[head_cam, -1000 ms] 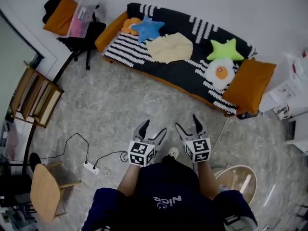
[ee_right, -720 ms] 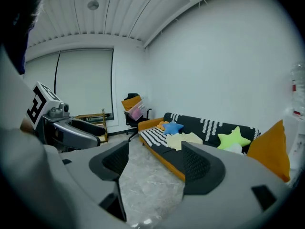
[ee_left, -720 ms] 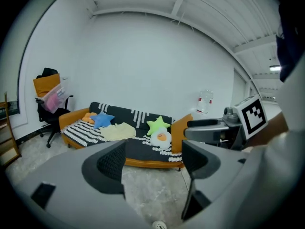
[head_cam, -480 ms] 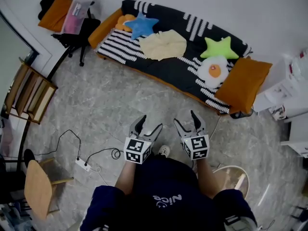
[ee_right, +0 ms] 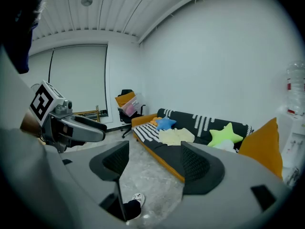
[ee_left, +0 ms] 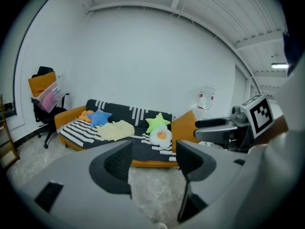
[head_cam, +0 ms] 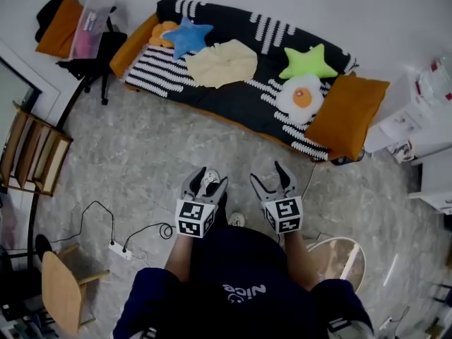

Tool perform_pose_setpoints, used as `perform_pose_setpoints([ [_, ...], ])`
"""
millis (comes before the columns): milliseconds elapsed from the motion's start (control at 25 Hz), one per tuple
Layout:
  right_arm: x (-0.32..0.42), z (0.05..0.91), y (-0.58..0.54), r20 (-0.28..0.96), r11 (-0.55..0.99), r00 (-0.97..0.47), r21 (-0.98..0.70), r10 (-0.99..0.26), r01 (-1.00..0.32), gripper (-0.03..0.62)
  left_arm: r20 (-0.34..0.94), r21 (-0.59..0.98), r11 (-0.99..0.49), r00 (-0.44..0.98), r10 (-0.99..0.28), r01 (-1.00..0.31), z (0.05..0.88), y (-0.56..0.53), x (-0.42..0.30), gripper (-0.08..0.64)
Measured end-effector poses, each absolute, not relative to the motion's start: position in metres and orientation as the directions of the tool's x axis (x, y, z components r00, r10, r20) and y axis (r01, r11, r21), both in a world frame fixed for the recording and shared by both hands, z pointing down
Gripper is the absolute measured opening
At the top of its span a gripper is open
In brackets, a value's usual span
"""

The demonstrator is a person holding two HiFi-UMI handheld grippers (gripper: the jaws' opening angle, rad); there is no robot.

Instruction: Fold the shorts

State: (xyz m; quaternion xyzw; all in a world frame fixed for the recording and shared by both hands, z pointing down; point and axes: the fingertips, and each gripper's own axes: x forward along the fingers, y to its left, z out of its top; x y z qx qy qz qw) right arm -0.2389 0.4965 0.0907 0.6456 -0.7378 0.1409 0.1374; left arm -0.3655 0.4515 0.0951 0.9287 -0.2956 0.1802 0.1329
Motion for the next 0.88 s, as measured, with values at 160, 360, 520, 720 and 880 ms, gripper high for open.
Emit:
perform_pose_setpoints([
  [160,-0.220,0.094,0.471,0.407,0.093,-0.086,-0.002,-0.909,-0.996,0.330,0.415,0.124,-0.804,0.766,-0.491,-0.582,0.102,0.419,-0.351,0.285],
  [360,-0.186,0.099,0.414,0.432,0.038,-0.027,0.017,-0.902,-0.999,0.330,0.405,0.131,-0.816,0.782,-0.475,-0.563,0.106,0.356,-0.327,0.286],
  [520,-0.170,0.105,0.354,0.461,0.019,-0.002,0.033,-0.888,-0.999,0.330,0.417,0.150,-0.834,0.799,-0.434,-0.531,0.113,0.303,-0.312,0.286],
  [720,-0.158,0.100,0.281,0.454,-0.046,0.034,-0.014,-0.890,-0.999,0.330,0.416,0.143,-0.867,0.824,-0.384,-0.477,0.105,0.237,-0.300,0.285],
  [880,-0.160,0.099,0.238,0.456,-0.048,0.034,-0.020,-0.889,-0.999,0.328,0.404,0.147,-0.875,0.835,-0.373,-0.462,0.095,0.193,-0.297,0.278],
])
